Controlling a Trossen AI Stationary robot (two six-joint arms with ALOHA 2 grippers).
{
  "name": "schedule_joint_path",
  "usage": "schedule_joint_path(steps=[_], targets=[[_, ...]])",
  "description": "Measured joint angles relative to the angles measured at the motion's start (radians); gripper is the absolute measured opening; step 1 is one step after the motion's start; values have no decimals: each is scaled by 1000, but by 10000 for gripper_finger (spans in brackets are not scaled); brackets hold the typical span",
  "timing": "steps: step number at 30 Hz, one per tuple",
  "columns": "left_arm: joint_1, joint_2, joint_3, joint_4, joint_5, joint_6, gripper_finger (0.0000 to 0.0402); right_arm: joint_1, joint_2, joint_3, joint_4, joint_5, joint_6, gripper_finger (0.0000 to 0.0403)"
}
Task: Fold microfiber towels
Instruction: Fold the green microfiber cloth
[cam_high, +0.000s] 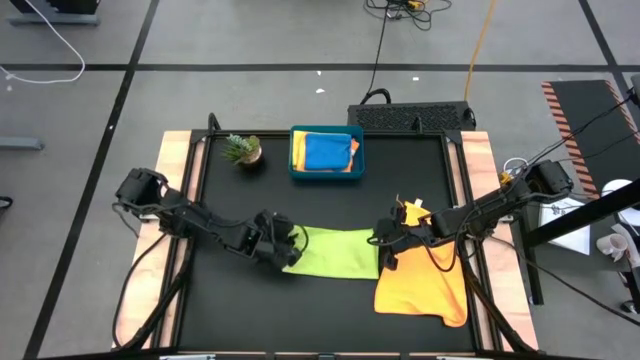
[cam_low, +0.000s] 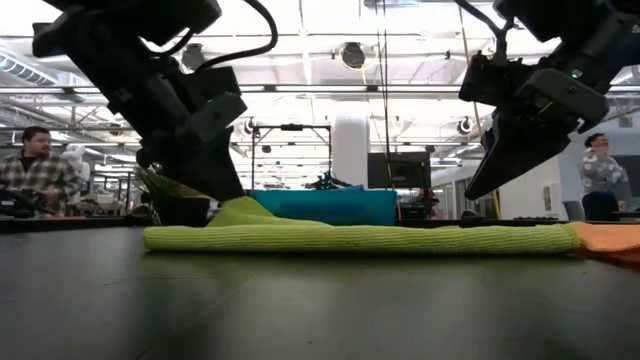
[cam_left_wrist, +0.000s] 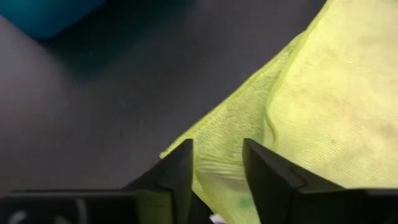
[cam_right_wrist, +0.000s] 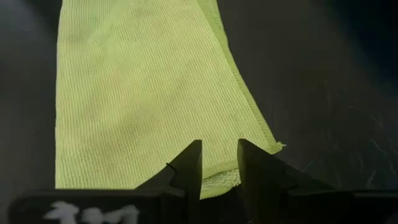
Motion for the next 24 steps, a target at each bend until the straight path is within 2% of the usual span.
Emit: schedule_joint_path(steps=[7,15,24], targets=[[28,-52,7,2,2,30,194,3,-5,0,15,-1,-48,95],[-27,-98,9,1,3,32,198,10,-8,-1,31,-25,-74,95],[-18,6,7,-10,-1,-27,198,8,-3,-1,47,-22,-102,95]])
